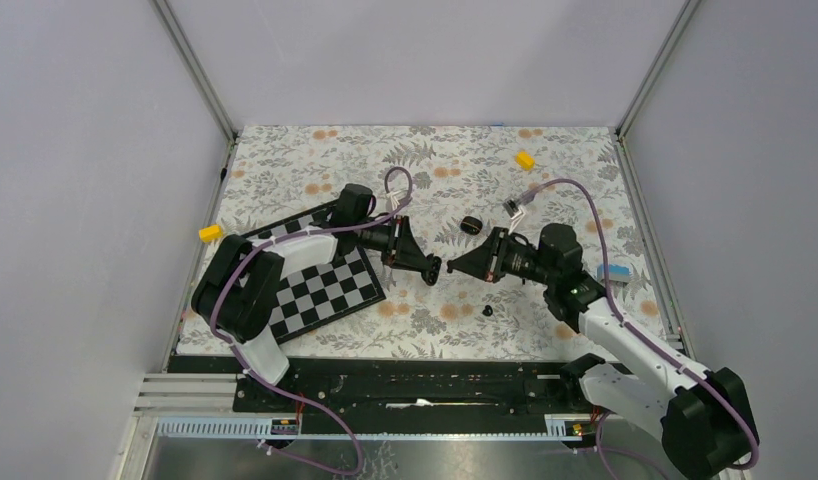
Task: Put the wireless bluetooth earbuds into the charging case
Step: Insert the left earbud into the left side groove of the charging case.
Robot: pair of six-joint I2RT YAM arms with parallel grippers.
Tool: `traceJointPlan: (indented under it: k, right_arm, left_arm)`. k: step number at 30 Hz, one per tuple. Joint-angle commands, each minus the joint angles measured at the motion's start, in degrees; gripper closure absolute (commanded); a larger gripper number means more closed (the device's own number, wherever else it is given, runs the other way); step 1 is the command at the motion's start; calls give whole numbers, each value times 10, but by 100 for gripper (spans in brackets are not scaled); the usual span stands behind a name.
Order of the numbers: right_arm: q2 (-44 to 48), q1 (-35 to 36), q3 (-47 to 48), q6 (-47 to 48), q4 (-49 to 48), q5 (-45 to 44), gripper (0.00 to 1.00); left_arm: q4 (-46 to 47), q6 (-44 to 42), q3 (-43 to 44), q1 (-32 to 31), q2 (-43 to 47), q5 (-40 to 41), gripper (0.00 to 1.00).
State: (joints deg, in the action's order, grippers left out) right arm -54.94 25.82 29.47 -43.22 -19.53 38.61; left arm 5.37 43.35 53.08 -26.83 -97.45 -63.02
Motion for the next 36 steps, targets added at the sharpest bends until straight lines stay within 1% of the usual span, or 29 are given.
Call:
traceJointPlan:
  k: [1,5,9,11,22,36]
  right_arm:
    - [-18,37,-13,-33,-81,-49,100]
    - [-46,62,-42,-63,-151,-68,100]
    - [-81,69,-49,-85,-179,-78,100]
    - [-91,71,-50,-87,-190,-81,100]
    - [-134,72,-31,-64,-194,-73,100]
    - [-131,72,-29,-54,-207,-76,100]
  left_arm:
    - [81,50,-10,-1,28,-6,100]
    - [137,96,-27,-1,29,3,100]
    - [206,144,-53,-1,26,0,100]
    - [224,158,-60,-1,24,-3,100]
    - [239,180,-56,-1,12,-20,100]
    - [203,152,-52,-1,14,-30,100]
